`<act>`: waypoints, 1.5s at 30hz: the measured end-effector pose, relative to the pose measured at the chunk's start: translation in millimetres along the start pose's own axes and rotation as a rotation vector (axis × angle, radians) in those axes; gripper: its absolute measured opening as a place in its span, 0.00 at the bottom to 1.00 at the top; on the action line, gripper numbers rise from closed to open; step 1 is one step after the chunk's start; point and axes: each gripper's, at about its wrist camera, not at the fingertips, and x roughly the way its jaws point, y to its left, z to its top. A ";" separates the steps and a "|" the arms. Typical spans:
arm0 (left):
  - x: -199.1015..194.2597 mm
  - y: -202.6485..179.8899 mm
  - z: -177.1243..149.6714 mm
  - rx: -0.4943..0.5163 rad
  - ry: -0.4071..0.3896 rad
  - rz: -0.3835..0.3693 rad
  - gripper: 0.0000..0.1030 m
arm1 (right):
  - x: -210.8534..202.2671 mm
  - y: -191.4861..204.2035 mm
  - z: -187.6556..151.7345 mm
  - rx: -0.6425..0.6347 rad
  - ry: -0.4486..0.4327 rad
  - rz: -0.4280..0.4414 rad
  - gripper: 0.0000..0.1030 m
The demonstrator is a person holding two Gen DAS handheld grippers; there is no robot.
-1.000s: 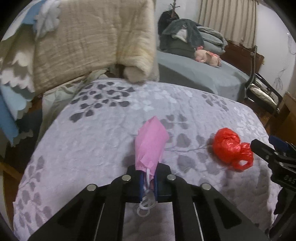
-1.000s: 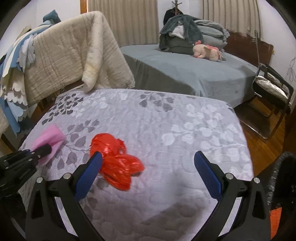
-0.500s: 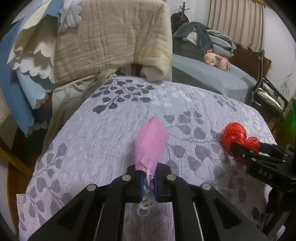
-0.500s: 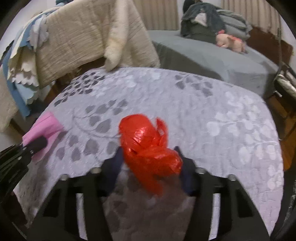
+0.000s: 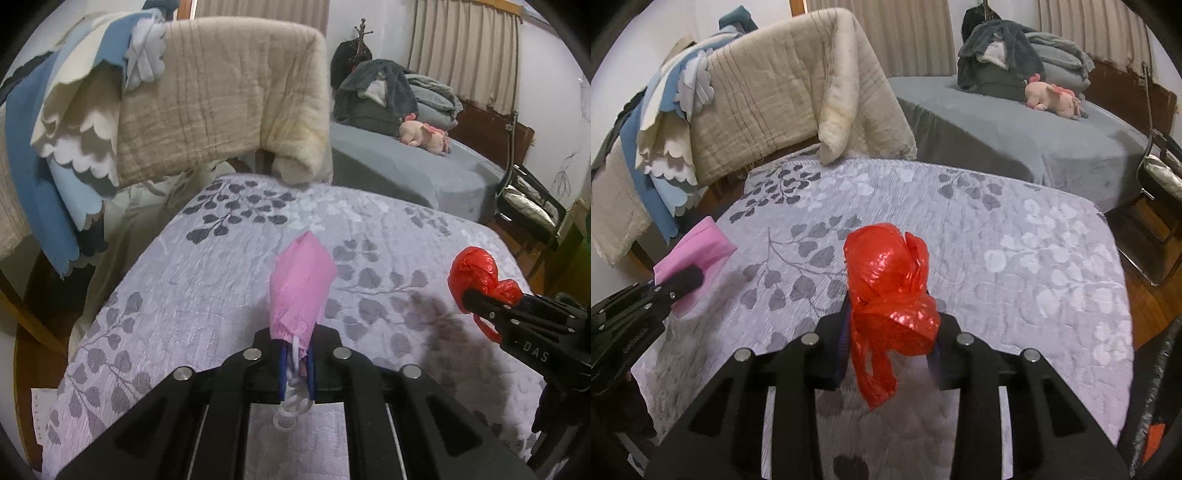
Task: Collect trash
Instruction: 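Carry the pink mask and red bag over the bin and open both tools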
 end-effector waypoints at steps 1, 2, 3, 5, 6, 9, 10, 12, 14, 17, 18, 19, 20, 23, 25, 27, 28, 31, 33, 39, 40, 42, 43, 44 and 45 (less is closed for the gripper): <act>-3.6 -2.9 0.2 0.002 -0.006 -0.003 0.08 | -4.4 -0.8 -0.5 -0.001 -0.004 0.001 0.32; -8.2 -6.4 0.4 0.004 -0.012 -0.009 0.08 | -9.3 -2.0 -1.3 -0.001 -0.008 0.001 0.32; -12.4 -9.6 0.4 0.003 -0.017 -0.016 0.08 | -15.0 -3.5 -2.3 0.001 -0.012 0.002 0.32; -19.9 -16.4 0.1 0.005 -0.025 -0.030 0.08 | -24.9 -6.0 -4.0 0.004 -0.019 0.007 0.32; -23.3 -19.8 -0.3 0.007 -0.029 -0.034 0.08 | -28.0 -6.6 -4.3 0.002 -0.021 0.007 0.32; -34.7 -30.9 -1.4 0.011 -0.040 -0.047 0.08 | -42.8 -9.7 -6.1 0.005 -0.036 0.008 0.32; -37.9 -34.3 -2.0 0.014 -0.043 -0.050 0.08 | -47.2 -11.4 -6.6 0.009 -0.040 0.008 0.32; -46.2 -42.0 -3.8 0.021 -0.050 -0.061 0.08 | -58.0 -14.9 -7.2 0.017 -0.052 0.010 0.32; -54.4 -49.1 -4.6 0.024 -0.058 -0.073 0.08 | -70.0 -18.4 -8.2 0.019 -0.067 0.010 0.32; -65.3 -59.4 -4.0 0.033 -0.067 -0.088 0.08 | -86.0 -22.5 -10.4 0.023 -0.085 0.009 0.32; -69.0 -63.2 -4.0 0.037 -0.072 -0.093 0.08 | -91.3 -24.0 -11.0 0.024 -0.091 0.007 0.32; -72.8 -67.2 -3.8 0.042 -0.076 -0.097 0.08 | -95.9 -25.1 -11.6 0.025 -0.093 0.005 0.32; -77.4 -72.5 -3.9 0.048 -0.080 -0.099 0.08 | -99.7 -25.3 -11.7 0.026 -0.095 0.004 0.32; -87.0 -82.9 -3.6 0.050 -0.088 -0.111 0.08 | -115.2 -30.1 -14.8 0.032 -0.108 0.006 0.32; -92.7 -88.6 -3.5 0.052 -0.092 -0.115 0.08 | -126.3 -34.0 -17.2 0.038 -0.119 0.003 0.32; -99.5 -96.3 -4.4 0.055 -0.098 -0.122 0.08 | -138.3 -39.2 -20.5 0.046 -0.128 0.000 0.32; -103.1 -101.1 -4.9 0.059 -0.100 -0.125 0.08 | -143.1 -41.3 -22.0 0.049 -0.130 -0.003 0.32; -110.8 -111.8 -5.9 0.069 -0.103 -0.139 0.08 | -157.9 -48.5 -26.3 0.062 -0.140 -0.011 0.32; -115.7 -119.7 -6.5 0.075 -0.107 -0.148 0.08 | -168.2 -54.3 -30.5 0.073 -0.145 -0.019 0.32; -131.7 -145.6 -11.4 0.101 -0.113 -0.187 0.08 | -199.3 -72.1 -44.5 0.094 -0.171 -0.051 0.32; -135.0 -152.0 -12.7 0.110 -0.116 -0.196 0.08 | -204.8 -75.3 -46.9 0.098 -0.175 -0.057 0.32; -139.9 -162.3 -13.9 0.117 -0.115 -0.216 0.08 | -214.7 -80.5 -51.0 0.099 -0.183 -0.073 0.32; -142.1 -167.5 -14.4 0.122 -0.115 -0.228 0.08 | -219.1 -82.7 -53.0 0.099 -0.187 -0.081 0.32; -144.5 -172.6 -14.9 0.128 -0.117 -0.234 0.08 | -224.1 -85.3 -55.2 0.099 -0.192 -0.089 0.32; -147.3 -178.9 -15.4 0.137 -0.121 -0.242 0.08 | -230.2 -89.2 -57.7 0.102 -0.198 -0.099 0.32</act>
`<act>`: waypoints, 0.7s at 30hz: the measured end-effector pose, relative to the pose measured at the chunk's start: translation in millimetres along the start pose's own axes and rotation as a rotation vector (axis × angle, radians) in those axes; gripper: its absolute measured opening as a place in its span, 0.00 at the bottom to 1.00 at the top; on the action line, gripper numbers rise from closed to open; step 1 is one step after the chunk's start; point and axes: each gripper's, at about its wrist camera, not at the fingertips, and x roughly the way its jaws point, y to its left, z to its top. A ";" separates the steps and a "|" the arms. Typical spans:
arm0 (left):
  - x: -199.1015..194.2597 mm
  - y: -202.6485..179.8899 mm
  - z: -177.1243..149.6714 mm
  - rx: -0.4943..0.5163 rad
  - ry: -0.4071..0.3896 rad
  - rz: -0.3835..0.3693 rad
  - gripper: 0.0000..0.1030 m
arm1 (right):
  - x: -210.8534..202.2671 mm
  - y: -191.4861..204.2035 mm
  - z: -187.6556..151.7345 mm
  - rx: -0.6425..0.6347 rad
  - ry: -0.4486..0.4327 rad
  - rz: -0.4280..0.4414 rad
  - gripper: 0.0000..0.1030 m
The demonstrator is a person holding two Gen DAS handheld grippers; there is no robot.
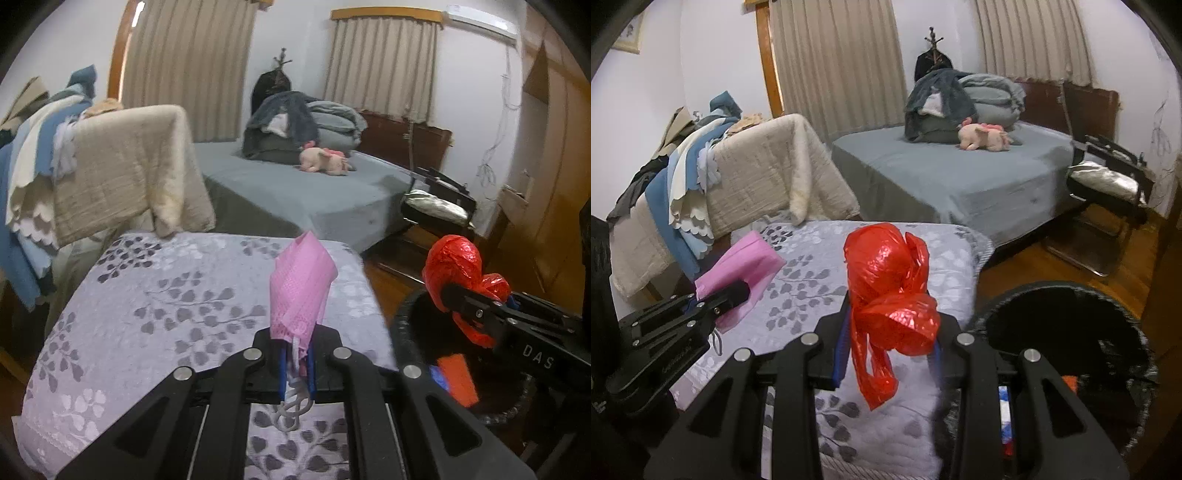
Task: Collect trash
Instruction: 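Carry the pink mask and red bag over the bin and open both tools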
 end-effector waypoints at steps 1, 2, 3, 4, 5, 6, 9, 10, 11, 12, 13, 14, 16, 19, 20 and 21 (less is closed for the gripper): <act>-1.1 -5.2 -0.1 0.006 -0.002 -0.007 0.08 | -5.4 -4.0 -0.8 0.002 -0.007 -0.008 0.32; -2.2 -11.8 0.3 0.014 -0.004 -0.016 0.08 | -9.4 -7.2 -1.3 0.005 -0.012 -0.014 0.32; -3.1 -17.3 0.6 0.021 -0.007 -0.023 0.08 | -14.9 -12.0 -2.3 0.010 -0.018 -0.021 0.32; -3.9 -24.1 1.0 0.029 -0.008 -0.033 0.08 | -19.4 -16.4 -3.1 0.015 -0.022 -0.028 0.32; -3.7 -29.4 1.4 0.035 -0.008 -0.042 0.08 | -25.1 -22.2 -4.0 0.022 -0.027 -0.037 0.32; -3.5 -33.4 1.5 0.040 -0.009 -0.048 0.08 | -29.3 -26.6 -5.0 0.026 -0.032 -0.046 0.32; -3.1 -48.9 2.3 0.054 -0.010 -0.075 0.08 | -40.0 -39.7 -8.4 0.041 -0.042 -0.070 0.32; -3.2 -52.8 2.5 0.059 -0.011 -0.080 0.08 | -43.3 -43.7 -9.6 0.047 -0.045 -0.078 0.32; -2.9 -59.9 2.9 0.068 -0.012 -0.091 0.08 | -46.1 -47.8 -10.7 0.052 -0.048 -0.087 0.32; -2.3 -63.9 3.7 0.072 -0.013 -0.098 0.08 | -49.5 -52.6 -12.1 0.057 -0.052 -0.097 0.32; -1.9 -70.6 4.6 0.081 -0.014 -0.109 0.08 | -52.8 -57.9 -13.8 0.062 -0.055 -0.108 0.32; -1.4 -75.0 5.5 0.087 -0.015 -0.116 0.08 | -55.5 -62.2 -15.2 0.067 -0.056 -0.115 0.32; 0.0 -84.6 7.2 0.100 -0.017 -0.133 0.08 | -61.7 -72.9 -18.2 0.077 -0.059 -0.136 0.32; 3.5 -99.5 8.5 0.121 -0.020 -0.159 0.08 | -68.7 -86.8 -22.6 0.092 -0.061 -0.168 0.32; 5.1 -106.2 8.3 0.131 -0.019 -0.172 0.08 | -70.8 -90.8 -24.2 0.096 -0.061 -0.176 0.32; 6.0 -110.7 8.1 0.138 -0.018 -0.179 0.08 | -72.9 -95.6 -26.1 0.102 -0.061 -0.186 0.32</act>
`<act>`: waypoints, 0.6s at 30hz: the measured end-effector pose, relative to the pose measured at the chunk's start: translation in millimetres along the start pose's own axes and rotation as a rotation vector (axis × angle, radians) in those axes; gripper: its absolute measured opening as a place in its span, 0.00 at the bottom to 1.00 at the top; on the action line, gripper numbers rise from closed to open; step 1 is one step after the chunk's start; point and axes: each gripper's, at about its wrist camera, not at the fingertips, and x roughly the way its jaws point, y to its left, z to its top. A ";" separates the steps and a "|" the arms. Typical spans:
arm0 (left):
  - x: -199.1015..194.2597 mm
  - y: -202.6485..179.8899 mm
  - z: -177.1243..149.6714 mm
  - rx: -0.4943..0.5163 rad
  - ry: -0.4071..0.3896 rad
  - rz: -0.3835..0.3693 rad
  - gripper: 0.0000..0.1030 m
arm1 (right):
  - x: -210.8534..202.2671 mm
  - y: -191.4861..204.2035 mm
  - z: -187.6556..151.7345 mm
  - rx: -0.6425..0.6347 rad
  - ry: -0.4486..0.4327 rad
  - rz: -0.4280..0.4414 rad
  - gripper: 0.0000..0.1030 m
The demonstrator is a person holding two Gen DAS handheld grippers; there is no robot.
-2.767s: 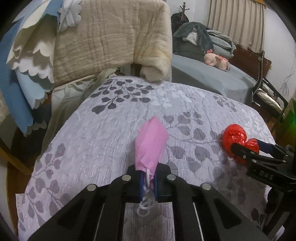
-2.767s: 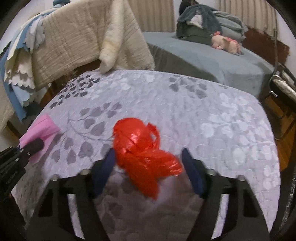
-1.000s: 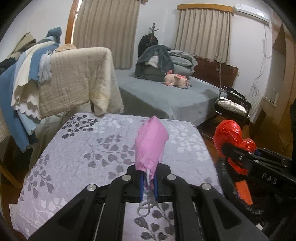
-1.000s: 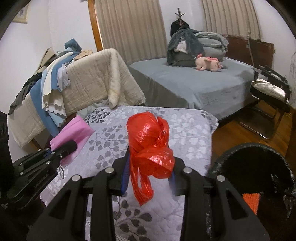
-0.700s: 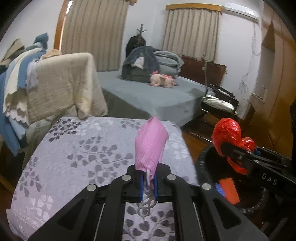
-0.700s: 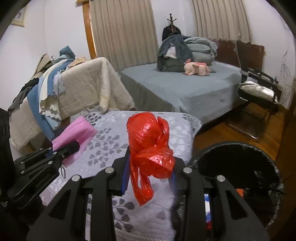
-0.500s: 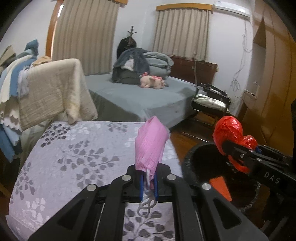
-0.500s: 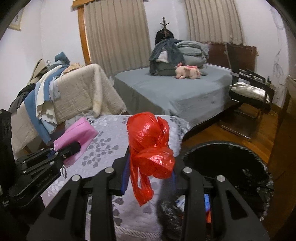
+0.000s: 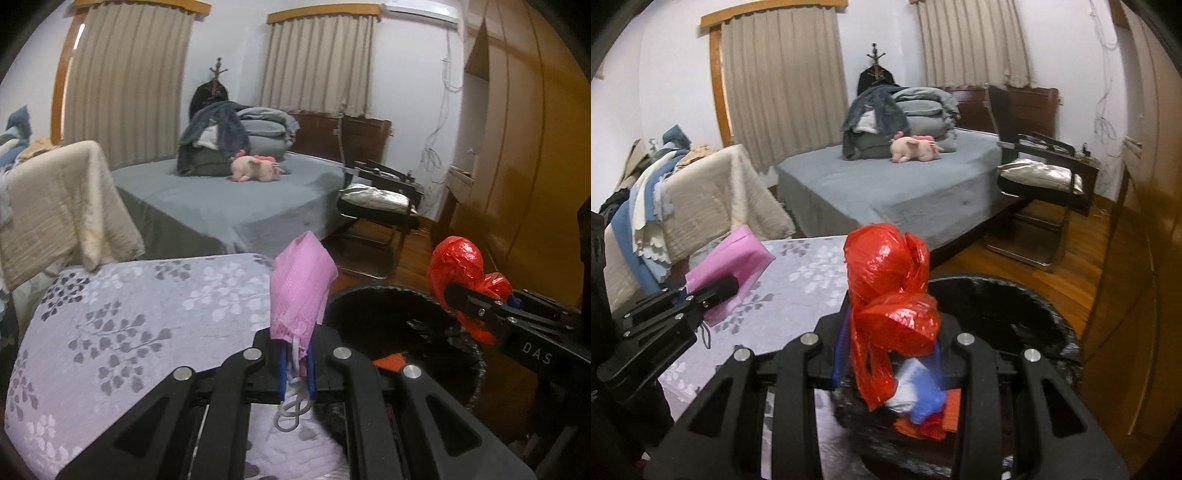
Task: Collect trash
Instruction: 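Carry the pink mask and red bag over the bin and open both tools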
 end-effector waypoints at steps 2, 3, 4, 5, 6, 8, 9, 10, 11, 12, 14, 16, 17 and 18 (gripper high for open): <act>3.0 -8.2 0.0 0.013 0.003 -0.016 0.08 | -2.7 -9.1 -2.6 0.009 0.000 -0.022 0.32; 5.0 -12.5 0.0 0.020 0.004 -0.025 0.08 | -3.3 -11.8 -3.5 0.012 0.000 -0.028 0.32; 6.5 -17.1 -0.1 0.027 0.004 -0.032 0.08 | -4.6 -16.4 -4.9 0.017 0.000 -0.037 0.32; 8.4 -19.6 0.3 0.032 0.005 -0.037 0.08 | -5.8 -18.6 -5.8 0.020 0.000 -0.044 0.32; 11.0 -22.7 0.9 0.038 0.007 -0.043 0.08 | -6.7 -22.7 -7.2 0.025 0.000 -0.053 0.32; 15.8 -29.5 1.2 0.047 0.012 -0.056 0.08 | -7.9 -29.4 -9.0 0.035 0.001 -0.066 0.32; 17.9 -32.3 1.2 0.049 0.014 -0.062 0.08 | -9.0 -34.0 -10.6 0.039 0.000 -0.075 0.32; 21.0 -36.1 1.3 0.052 0.017 -0.070 0.08 | -9.5 -37.6 -11.6 0.040 -0.001 -0.083 0.32; 23.0 -39.3 1.8 0.056 0.017 -0.075 0.08 | -9.6 -41.5 -12.4 0.042 0.000 -0.092 0.32; 25.8 -42.2 2.4 0.062 0.017 -0.081 0.08 | -9.4 -44.2 -12.9 0.044 0.001 -0.098 0.32; 33.2 -48.8 2.6 0.072 0.017 -0.095 0.08 | -8.3 -50.8 -14.7 0.048 0.005 -0.110 0.32; 40.6 -54.3 2.5 0.075 0.023 -0.109 0.08 | -6.1 -58.0 -17.7 0.050 0.009 -0.125 0.32; 45.7 -57.4 2.2 0.076 0.030 -0.118 0.08 | -4.4 -61.3 -18.3 0.051 0.011 -0.129 0.32; 50.3 -60.1 1.8 0.075 0.034 -0.126 0.08 | -2.2 -65.6 -20.0 0.053 0.014 -0.135 0.32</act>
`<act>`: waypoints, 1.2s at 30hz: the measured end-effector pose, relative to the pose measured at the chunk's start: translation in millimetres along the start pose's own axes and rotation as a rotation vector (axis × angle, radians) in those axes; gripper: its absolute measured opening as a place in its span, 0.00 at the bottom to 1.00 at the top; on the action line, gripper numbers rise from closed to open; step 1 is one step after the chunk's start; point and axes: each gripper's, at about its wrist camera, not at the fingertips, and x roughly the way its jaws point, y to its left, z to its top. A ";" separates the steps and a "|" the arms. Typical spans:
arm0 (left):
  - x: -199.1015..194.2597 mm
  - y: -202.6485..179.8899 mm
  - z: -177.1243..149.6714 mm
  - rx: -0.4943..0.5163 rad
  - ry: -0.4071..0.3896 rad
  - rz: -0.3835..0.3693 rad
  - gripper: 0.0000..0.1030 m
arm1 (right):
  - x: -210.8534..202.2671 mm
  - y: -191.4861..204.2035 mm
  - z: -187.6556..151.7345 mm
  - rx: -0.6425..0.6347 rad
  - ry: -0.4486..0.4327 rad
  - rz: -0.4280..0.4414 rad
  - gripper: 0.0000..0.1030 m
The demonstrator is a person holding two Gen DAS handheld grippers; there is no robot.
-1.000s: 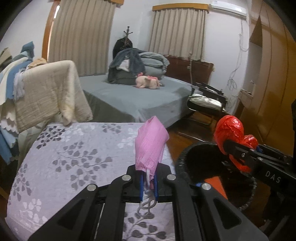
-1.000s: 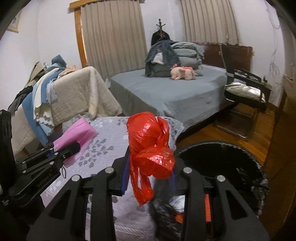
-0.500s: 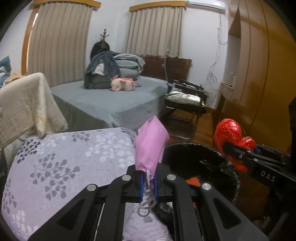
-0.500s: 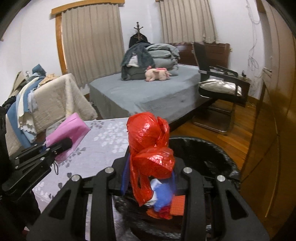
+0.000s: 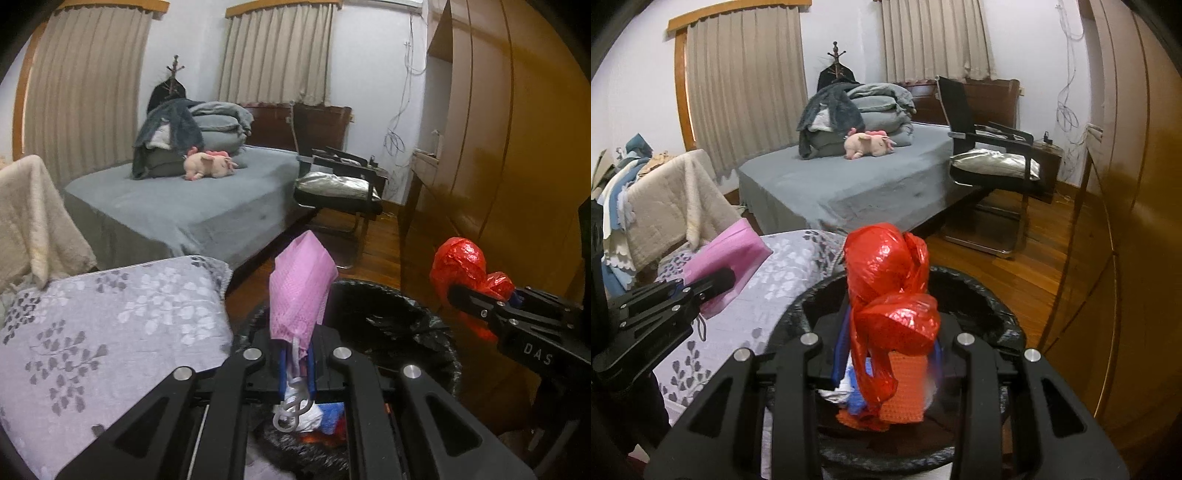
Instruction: Collect trash
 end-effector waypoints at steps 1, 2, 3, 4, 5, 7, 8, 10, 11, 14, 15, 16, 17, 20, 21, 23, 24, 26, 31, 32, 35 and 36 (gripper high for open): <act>5.2 -2.1 -0.2 0.000 0.004 -0.006 0.08 | 2.9 -2.7 -1.3 0.003 0.006 -0.007 0.32; 12.4 -4.3 -0.8 0.000 0.010 -0.015 0.08 | 6.5 -6.9 -3.0 0.008 0.013 -0.011 0.32; 16.4 -5.6 -1.3 0.000 0.016 -0.023 0.08 | 9.6 -10.3 -4.3 0.010 0.016 -0.014 0.32; 21.8 -7.0 -2.0 -0.001 0.024 -0.031 0.08 | 12.7 -12.7 -4.9 0.011 0.020 -0.020 0.32; 28.8 -8.6 -3.1 -0.004 0.035 -0.040 0.08 | 15.9 -15.1 -6.0 0.012 0.025 -0.024 0.32; 37.4 -11.7 -4.8 -0.001 0.045 -0.046 0.08 | 22.6 -21.4 -8.9 0.020 0.033 -0.030 0.32; 40.5 -13.7 -5.7 0.001 0.048 -0.049 0.08 | 27.2 -24.7 -11.2 0.024 0.041 -0.032 0.32; 46.9 -15.6 -7.1 0.008 0.055 -0.052 0.08 | 35.9 -30.6 -12.9 0.030 0.055 -0.037 0.35; 51.4 -17.0 -8.0 0.009 0.062 -0.056 0.09 | 39.8 -32.6 -14.7 0.033 0.062 -0.038 0.35; 62.8 -19.2 -10.0 0.005 0.080 -0.066 0.24 | 47.2 -37.2 -17.0 0.041 0.075 -0.050 0.43; 66.4 -17.9 -9.9 -0.002 0.093 -0.086 0.34 | 50.2 -39.9 -18.6 0.046 0.080 -0.056 0.50; 68.8 -17.5 -10.6 -0.010 0.101 -0.095 0.50 | 52.2 -42.8 -19.2 0.052 0.083 -0.060 0.53; 70.2 -16.4 -11.2 -0.017 0.103 -0.100 0.56 | 53.0 -45.0 -20.1 0.058 0.085 -0.061 0.57; 71.0 -14.2 -12.7 -0.018 0.108 -0.109 0.63 | 52.3 -50.7 -22.0 0.066 0.077 -0.070 0.70; 70.1 -12.4 -13.4 -0.021 0.106 -0.109 0.65 | 52.1 -52.4 -21.9 0.067 0.075 -0.073 0.73; 67.8 -9.2 -13.8 -0.028 0.108 -0.106 0.69 | 50.9 -54.5 -21.8 0.072 0.075 -0.078 0.79; 65.9 -7.0 -13.7 -0.030 0.109 -0.099 0.71 | 48.7 -54.9 -21.5 0.074 0.070 -0.084 0.86; 59.5 -1.5 -12.7 -0.034 0.101 -0.078 0.79 | 41.9 -53.8 -19.8 0.073 0.054 -0.091 0.88; 37.5 12.9 -6.4 -0.036 0.074 -0.012 0.92 | 25.6 -43.1 -11.2 0.062 0.044 -0.075 0.93; 30.9 16.4 -5.6 -0.038 0.069 -0.002 0.92 | 19.7 -38.5 -9.0 0.062 0.041 -0.066 0.93; 13.7 24.3 -3.2 -0.041 0.059 0.032 0.94 | 6.9 -28.5 -2.8 0.074 0.043 -0.025 0.95; 8.5 26.0 -2.5 -0.041 0.057 0.042 0.94 | 4.1 -24.9 -0.7 0.076 0.045 -0.015 0.95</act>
